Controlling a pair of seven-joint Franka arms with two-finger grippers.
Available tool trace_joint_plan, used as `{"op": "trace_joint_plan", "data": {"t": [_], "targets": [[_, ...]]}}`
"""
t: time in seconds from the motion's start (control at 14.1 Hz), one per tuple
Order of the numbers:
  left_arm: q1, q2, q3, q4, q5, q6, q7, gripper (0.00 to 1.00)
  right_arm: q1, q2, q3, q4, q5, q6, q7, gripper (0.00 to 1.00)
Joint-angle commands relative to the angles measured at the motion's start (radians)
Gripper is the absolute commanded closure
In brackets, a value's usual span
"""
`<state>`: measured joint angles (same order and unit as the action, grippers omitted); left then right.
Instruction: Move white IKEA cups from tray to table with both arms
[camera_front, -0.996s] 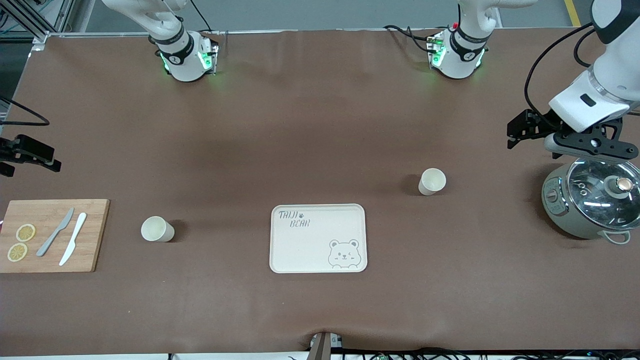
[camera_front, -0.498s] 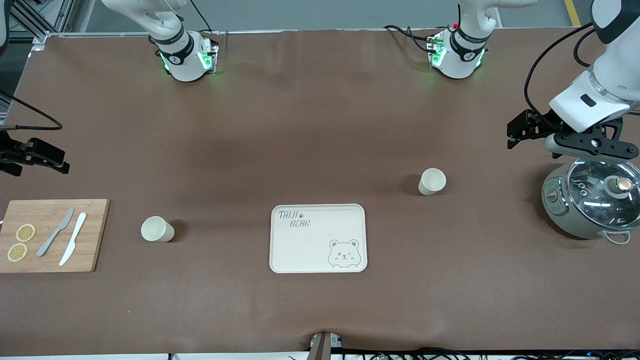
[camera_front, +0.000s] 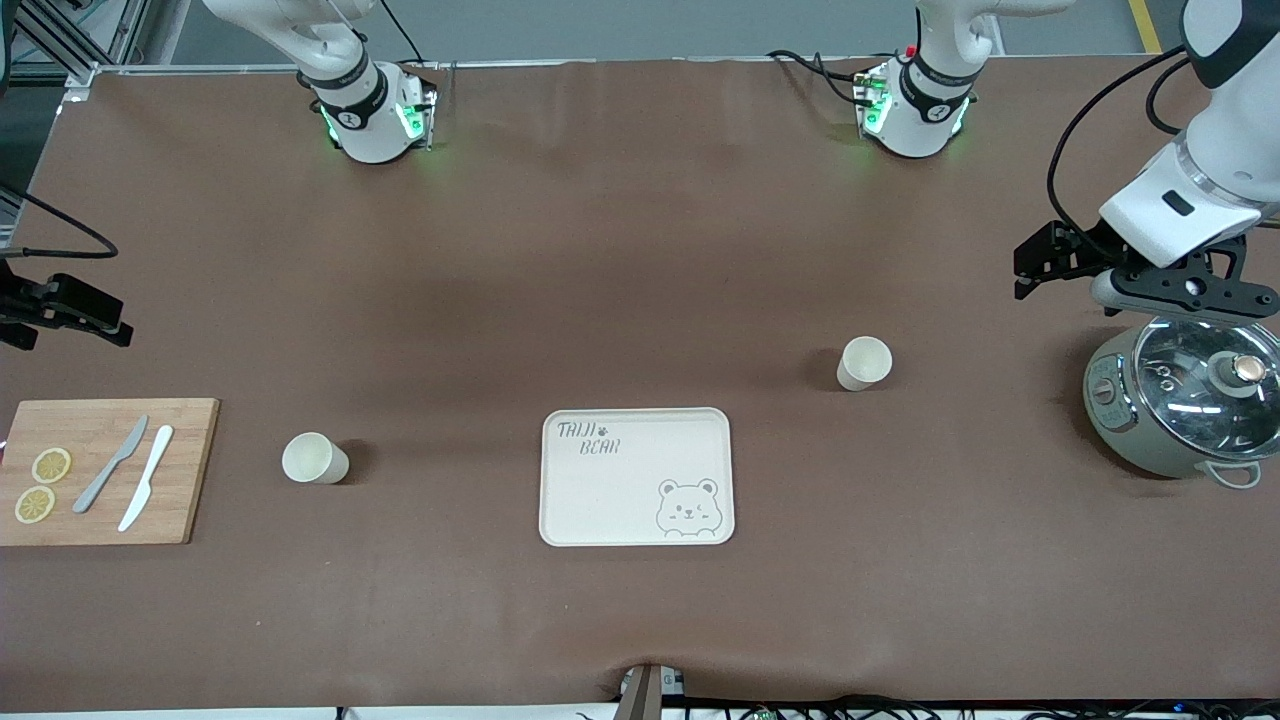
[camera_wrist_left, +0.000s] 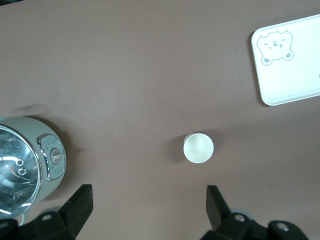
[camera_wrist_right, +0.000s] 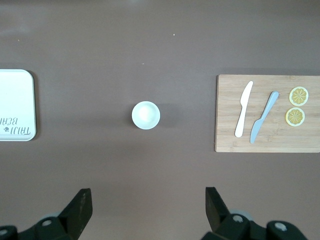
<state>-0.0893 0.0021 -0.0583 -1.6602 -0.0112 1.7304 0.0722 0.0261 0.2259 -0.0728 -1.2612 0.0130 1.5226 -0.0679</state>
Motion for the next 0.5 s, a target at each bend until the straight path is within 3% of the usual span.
{"op": "trace_joint_plan", "data": {"t": [0.0, 0.43], "targets": [[-0.003, -0.008, -0.008, -0.010, 0.048, 0.009, -0.031, 0.00, -0.008, -0.010, 0.005, -0.006, -0.010, -0.001, 0.016, 0.00], [-0.003, -0.002, -0.008, -0.010, 0.048, 0.011, -0.032, 0.00, -0.008, -0.010, 0.004, -0.006, -0.016, 0.001, 0.011, 0.00]]}}
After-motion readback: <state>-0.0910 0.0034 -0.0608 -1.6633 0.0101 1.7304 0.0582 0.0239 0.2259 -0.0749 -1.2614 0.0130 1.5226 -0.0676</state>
